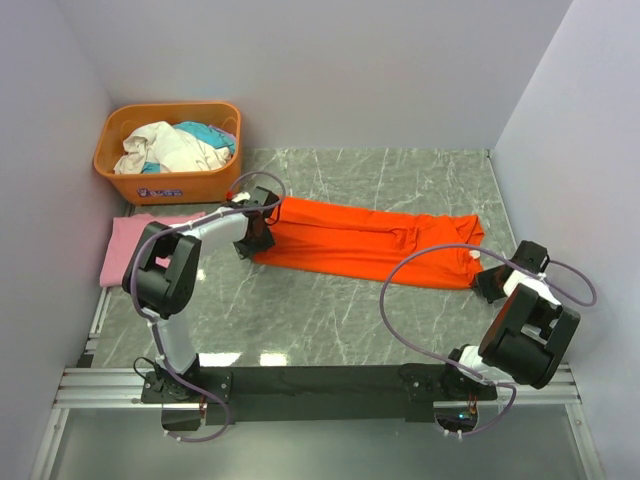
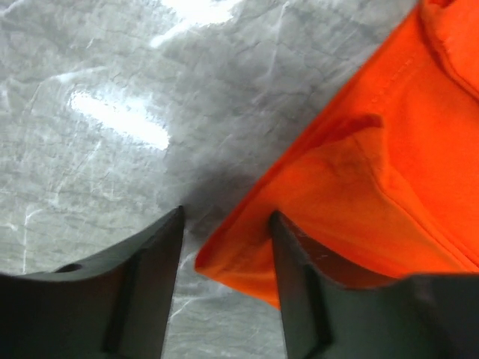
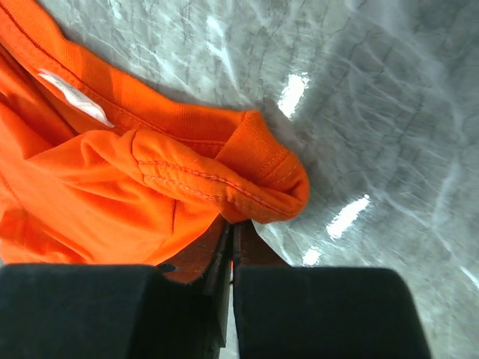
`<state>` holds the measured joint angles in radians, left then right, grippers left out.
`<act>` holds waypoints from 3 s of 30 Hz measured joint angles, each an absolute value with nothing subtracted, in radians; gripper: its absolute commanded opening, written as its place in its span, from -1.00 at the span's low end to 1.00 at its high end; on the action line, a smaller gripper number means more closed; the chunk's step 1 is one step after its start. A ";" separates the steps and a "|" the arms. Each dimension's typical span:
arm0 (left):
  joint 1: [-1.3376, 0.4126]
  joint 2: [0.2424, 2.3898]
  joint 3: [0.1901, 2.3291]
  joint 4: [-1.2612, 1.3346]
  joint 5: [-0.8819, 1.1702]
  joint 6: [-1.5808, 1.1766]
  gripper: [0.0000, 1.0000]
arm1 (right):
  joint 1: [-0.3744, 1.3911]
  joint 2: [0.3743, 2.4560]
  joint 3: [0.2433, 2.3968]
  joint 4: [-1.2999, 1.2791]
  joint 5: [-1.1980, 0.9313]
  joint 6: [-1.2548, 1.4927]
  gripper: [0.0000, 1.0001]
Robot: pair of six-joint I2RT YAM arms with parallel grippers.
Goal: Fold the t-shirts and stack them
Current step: Smooth out the T-shirt at the center of the board.
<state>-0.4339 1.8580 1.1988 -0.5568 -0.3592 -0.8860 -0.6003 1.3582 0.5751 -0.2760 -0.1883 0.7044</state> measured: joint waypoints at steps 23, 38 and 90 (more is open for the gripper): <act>-0.568 1.738 1.264 -0.466 -0.266 -0.184 0.33 | -0.607 1.360 0.617 -0.302 -0.144 0.616 -0.86; -0.564 1.941 1.417 -0.484 -0.081 0.144 0.05 | -0.607 1.364 0.617 -0.300 -0.144 0.607 -0.86; -0.492 2.090 1.545 -0.535 0.011 0.187 0.49 | -0.603 1.362 0.623 -0.313 -0.113 0.606 -0.14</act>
